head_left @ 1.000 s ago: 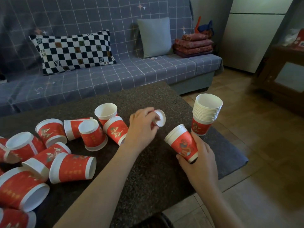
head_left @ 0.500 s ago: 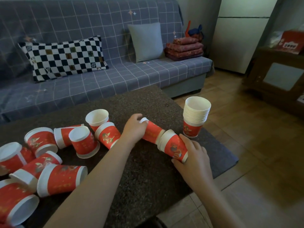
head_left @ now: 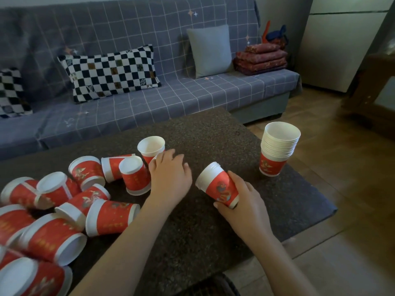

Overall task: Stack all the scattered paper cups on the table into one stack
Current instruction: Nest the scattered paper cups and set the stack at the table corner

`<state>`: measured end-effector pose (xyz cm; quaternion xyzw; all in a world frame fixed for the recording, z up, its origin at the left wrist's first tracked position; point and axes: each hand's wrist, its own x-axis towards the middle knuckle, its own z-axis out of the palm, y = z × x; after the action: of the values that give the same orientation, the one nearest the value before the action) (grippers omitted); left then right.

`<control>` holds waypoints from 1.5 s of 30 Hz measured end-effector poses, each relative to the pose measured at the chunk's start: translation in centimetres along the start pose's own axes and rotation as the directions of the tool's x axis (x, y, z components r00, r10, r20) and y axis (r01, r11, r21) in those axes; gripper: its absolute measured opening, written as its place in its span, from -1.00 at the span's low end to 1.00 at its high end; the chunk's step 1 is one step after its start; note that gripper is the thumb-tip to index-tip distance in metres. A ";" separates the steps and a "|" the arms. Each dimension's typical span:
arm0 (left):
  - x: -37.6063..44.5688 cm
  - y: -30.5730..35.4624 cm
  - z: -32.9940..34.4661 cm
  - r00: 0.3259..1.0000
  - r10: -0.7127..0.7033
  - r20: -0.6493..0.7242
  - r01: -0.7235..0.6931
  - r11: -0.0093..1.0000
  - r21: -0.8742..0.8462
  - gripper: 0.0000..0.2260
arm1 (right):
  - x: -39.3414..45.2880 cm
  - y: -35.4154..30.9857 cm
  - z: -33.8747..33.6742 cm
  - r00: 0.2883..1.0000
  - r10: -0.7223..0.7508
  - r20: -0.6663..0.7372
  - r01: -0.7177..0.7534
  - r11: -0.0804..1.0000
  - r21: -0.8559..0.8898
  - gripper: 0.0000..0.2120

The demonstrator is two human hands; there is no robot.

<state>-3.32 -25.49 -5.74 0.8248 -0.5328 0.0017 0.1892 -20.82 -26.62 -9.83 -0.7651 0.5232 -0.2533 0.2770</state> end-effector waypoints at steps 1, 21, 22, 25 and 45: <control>-0.2 -0.7 0.4 0.998 -0.008 0.057 0.004 0.998 0.070 -0.64 | -0.2 -0.1 0.2 1.000 0.005 0.006 -0.005 1.000 -0.006 -0.19; 5.5 0.2 -0.4 0.978 -0.140 0.157 0.176 0.955 -0.239 -0.69 | -0.4 0.4 -0.3 0.998 0.035 -0.049 -0.037 0.998 -0.050 -0.19; 5.3 0.3 -0.4 0.972 -0.153 0.178 0.200 0.935 -0.292 -0.71 | -0.4 0.5 -0.3 0.998 0.036 -0.042 -0.039 0.997 -0.066 -0.20; 4.5 0.5 -0.7 0.949 -0.197 0.246 0.290 0.851 -0.438 -0.79 | -0.5 0.8 -0.4 0.999 0.029 -0.017 -0.031 0.994 -0.107 -0.21; 5.2 -2.0 -0.7 0.994 -0.098 -0.040 0.106 0.935 0.339 -0.62 | 0.1 0.0 0.4 0.999 0.016 -0.046 -0.016 1.000 0.010 -0.20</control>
<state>0.83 -29.15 -4.66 0.8716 -0.4787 0.0933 0.0494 -20.57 -26.65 -10.13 -0.7537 0.5342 -0.2709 0.2705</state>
